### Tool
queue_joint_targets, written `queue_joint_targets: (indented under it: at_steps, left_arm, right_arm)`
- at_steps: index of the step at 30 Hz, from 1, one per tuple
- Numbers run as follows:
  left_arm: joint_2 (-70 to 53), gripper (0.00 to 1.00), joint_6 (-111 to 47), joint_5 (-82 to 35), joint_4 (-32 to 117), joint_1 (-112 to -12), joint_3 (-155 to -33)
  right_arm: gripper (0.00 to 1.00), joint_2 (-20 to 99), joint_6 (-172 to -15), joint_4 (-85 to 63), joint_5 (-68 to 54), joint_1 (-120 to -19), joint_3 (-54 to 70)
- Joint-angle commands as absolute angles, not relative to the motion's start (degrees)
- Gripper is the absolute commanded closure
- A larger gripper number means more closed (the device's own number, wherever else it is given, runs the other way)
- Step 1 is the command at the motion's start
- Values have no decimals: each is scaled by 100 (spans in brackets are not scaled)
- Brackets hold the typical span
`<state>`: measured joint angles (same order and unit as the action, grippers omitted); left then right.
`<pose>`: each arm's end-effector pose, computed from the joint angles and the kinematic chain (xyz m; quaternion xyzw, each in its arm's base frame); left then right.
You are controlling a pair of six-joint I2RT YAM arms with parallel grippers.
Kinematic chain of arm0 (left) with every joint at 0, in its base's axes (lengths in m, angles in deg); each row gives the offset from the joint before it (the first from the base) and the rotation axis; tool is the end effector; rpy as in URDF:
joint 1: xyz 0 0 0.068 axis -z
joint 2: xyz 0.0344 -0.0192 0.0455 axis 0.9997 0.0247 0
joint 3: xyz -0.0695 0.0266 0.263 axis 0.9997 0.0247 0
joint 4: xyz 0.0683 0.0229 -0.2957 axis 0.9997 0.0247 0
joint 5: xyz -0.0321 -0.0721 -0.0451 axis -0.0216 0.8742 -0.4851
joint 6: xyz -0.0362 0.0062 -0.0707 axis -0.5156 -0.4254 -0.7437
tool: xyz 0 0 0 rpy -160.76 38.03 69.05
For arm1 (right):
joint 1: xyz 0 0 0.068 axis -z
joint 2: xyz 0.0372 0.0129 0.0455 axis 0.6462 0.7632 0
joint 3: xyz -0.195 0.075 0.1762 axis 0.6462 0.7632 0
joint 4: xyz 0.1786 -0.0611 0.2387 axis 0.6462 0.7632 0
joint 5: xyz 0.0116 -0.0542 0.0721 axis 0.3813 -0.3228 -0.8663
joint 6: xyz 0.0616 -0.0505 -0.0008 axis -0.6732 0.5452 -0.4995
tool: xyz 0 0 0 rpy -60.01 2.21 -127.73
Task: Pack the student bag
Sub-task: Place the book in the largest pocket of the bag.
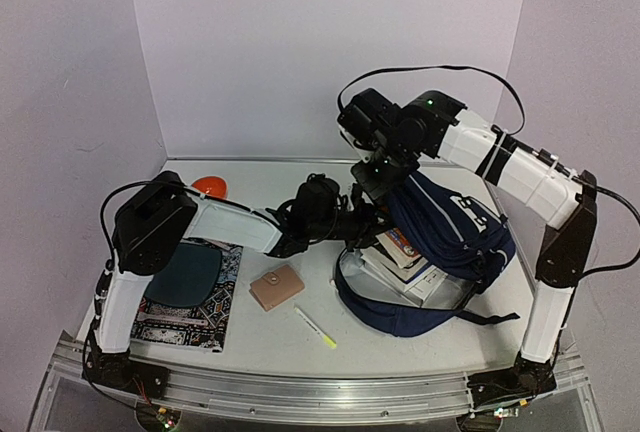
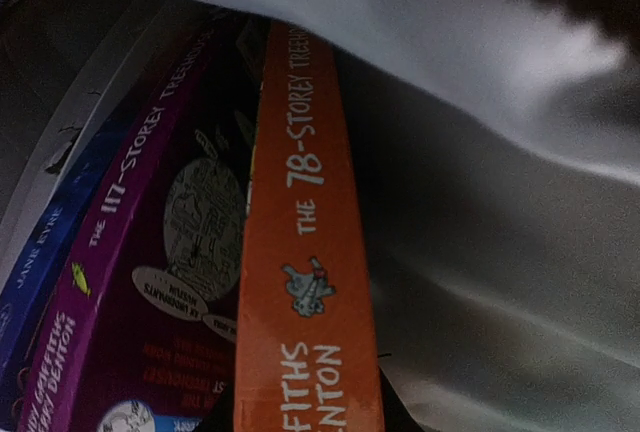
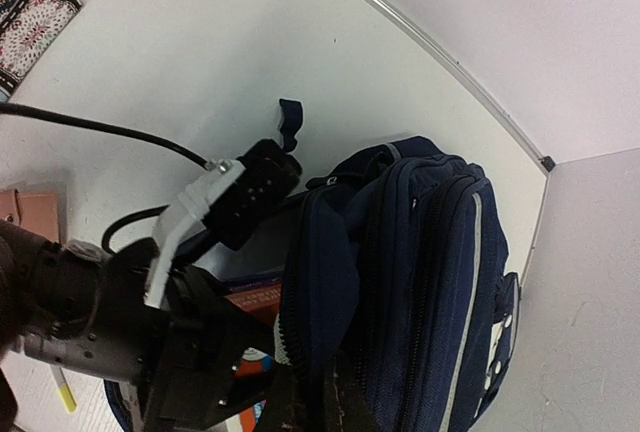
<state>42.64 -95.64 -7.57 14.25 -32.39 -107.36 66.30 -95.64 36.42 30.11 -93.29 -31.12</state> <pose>0.2939 -0.4892 0.1557 0.0092 0.7636 -0.6359 0.1117 0.3173 0.3663 0.3698 -0.2373 0.8568 0.0078 0.4577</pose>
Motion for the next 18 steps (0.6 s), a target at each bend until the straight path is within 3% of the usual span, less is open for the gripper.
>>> queue_joint_targets:
  at_steps: [1,8,18]
  left_arm:
    - [4321,82,-9323,-951,983,-3040,-11105]
    - [3634,50,-8528,-1302,1383,-3023,-10198]
    - [2488,27,-6949,-2373,2818,-3023,-9575]
  right_arm:
    - [100,6244,-9607,2821,2880,-9427,-3160]
    - [93,6142,-9667,2749,2996,-9431,-2988]
    - [88,5992,-9760,2713,3076,-9431,-2748]
